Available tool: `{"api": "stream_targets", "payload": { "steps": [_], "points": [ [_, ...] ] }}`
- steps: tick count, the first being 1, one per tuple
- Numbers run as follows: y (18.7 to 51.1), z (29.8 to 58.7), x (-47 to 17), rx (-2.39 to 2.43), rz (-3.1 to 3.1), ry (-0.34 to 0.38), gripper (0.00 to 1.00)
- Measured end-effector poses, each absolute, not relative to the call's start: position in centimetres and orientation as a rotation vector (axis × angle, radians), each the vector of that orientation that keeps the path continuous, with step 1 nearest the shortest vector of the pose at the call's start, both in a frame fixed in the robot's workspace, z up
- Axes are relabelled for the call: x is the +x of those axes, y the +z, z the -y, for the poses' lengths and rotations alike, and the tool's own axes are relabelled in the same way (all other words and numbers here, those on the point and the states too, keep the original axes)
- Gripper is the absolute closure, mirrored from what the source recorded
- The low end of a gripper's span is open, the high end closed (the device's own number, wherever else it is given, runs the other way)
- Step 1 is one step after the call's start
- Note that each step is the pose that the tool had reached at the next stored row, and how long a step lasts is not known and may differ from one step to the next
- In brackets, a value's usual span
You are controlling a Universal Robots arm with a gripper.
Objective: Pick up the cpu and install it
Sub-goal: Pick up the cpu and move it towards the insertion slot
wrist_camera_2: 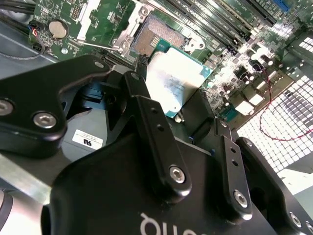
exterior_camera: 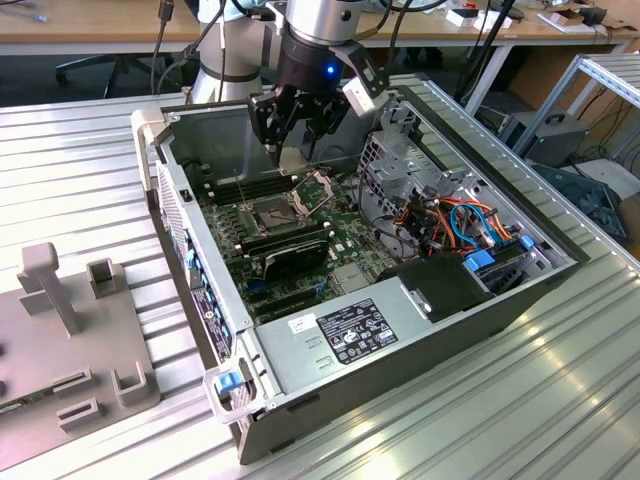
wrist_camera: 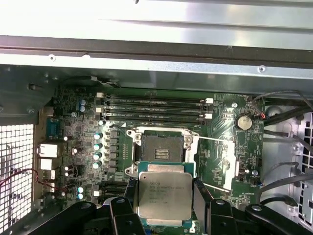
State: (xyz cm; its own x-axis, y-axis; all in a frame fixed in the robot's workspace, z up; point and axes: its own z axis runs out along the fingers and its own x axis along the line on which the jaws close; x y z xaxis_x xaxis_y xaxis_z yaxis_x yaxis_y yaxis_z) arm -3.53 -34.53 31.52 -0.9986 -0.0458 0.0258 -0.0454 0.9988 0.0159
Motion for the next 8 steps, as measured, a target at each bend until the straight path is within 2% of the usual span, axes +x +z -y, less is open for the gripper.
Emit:
{"api": "stream_targets", "payload": {
  "steps": [8],
  "points": [
    [31.52, 34.50, -3.53, 0.071, 3.115, -0.024, 0.45]
  ]
}}
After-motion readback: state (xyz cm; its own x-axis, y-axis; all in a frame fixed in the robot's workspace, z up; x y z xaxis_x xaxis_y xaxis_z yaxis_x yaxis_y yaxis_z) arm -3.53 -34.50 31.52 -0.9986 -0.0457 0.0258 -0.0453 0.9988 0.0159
